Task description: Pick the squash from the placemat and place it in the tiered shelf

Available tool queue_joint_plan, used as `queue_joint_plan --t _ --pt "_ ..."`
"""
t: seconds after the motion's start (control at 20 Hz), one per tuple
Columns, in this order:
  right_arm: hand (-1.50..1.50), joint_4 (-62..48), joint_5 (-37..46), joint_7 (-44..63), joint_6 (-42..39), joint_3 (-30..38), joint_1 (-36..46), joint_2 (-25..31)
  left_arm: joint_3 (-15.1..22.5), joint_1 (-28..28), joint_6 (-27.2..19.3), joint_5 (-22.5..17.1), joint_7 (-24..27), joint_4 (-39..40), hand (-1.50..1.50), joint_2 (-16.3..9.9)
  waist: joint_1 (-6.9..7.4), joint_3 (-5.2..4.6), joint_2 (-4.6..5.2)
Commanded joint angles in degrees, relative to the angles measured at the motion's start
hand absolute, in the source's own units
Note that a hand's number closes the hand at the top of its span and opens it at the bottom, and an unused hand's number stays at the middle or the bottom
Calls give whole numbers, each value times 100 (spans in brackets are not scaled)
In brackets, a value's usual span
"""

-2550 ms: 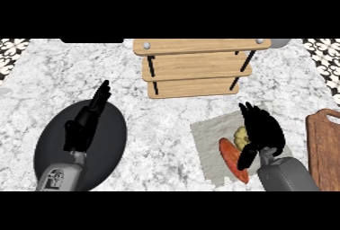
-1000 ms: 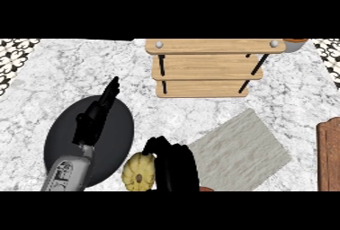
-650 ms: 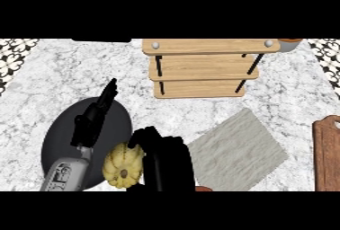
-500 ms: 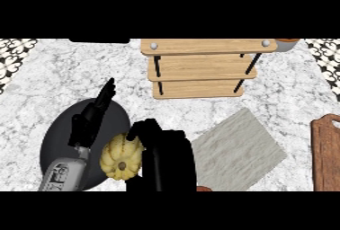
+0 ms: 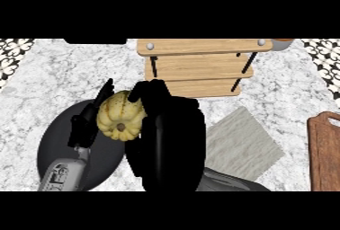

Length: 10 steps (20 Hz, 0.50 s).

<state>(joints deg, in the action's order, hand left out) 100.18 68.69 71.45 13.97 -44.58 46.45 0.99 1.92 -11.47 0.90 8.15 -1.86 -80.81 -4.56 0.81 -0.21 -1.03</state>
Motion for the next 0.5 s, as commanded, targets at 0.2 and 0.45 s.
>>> queue_joint_plan --t 0.2,0.45 --pt "150 -399 34 1377 -728 968 1202 -94 -78 6 119 -60 -36 -74 0 -141 64 1 32" --pt "150 -788 101 1377 -1054 1368 1904 -95 36 -91 -121 106 136 206 0 112 19 -3 52"
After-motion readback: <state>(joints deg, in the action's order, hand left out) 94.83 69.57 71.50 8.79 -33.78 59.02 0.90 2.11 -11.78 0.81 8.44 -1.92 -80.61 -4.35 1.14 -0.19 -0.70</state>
